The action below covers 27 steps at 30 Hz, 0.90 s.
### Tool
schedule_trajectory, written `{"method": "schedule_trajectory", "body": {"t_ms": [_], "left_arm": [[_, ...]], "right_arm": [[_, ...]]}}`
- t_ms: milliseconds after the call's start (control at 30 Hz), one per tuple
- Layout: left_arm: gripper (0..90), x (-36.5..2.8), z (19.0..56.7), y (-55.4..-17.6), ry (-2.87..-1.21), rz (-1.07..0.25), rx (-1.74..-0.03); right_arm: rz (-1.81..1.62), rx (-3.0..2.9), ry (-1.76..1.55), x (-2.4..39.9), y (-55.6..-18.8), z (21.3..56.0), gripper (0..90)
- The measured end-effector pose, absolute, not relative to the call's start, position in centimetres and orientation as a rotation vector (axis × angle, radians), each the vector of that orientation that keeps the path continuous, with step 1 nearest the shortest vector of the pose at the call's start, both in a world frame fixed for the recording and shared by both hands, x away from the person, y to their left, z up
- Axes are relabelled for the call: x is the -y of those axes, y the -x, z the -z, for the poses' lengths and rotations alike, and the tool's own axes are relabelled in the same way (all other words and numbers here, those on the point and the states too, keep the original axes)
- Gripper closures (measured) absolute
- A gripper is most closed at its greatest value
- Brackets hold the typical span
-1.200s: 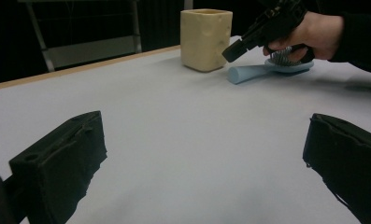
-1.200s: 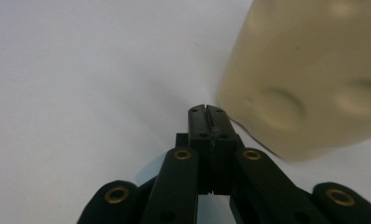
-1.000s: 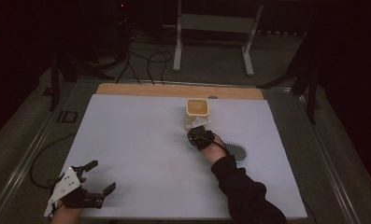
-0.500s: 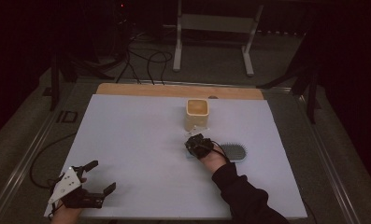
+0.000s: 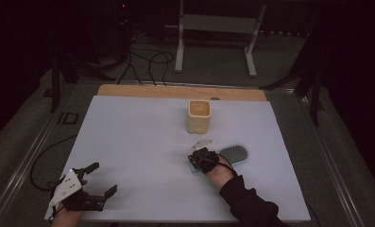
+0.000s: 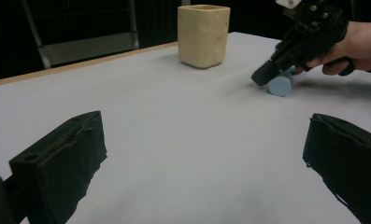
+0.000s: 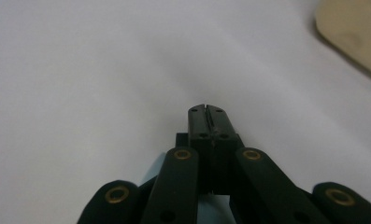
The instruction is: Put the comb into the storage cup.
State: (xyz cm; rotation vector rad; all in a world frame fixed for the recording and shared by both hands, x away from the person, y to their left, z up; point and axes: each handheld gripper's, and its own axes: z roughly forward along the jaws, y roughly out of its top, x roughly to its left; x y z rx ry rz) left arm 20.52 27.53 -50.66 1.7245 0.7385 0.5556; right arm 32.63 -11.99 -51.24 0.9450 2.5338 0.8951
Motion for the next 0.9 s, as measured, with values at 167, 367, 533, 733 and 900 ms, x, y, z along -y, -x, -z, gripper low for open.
{"method": "schedule_trajectory", "body": {"t_ms": [167,367,533,733,900], "left_arm": [[0.0,-27.5,50.6,-20.5,-1.732,-0.556,-0.734],[0.0,-27.4,50.7,-20.5,-1.734,-0.556,-0.735],[0.0,-27.4,50.6,-20.5,-1.734,-0.558,-0.735],[0.0,-27.4,50.7,-20.5,-1.733,-0.556,-0.737],[0.0,-27.4,50.7,-20.5,-1.734,-0.556,-0.737]], "right_arm": [[-0.908,-2.545,-0.952,13.0,-31.8,51.3,90.0],[-0.92,-2.566,-0.953,14.0,-30.1,51.1,90.0],[-0.916,-2.581,-0.947,15.0,-28.6,51.0,90.0],[-0.91,-2.591,-0.946,16.2,-27.3,50.9,90.0],[-0.911,-2.593,-0.967,17.5,-26.4,50.8,90.0]]}}
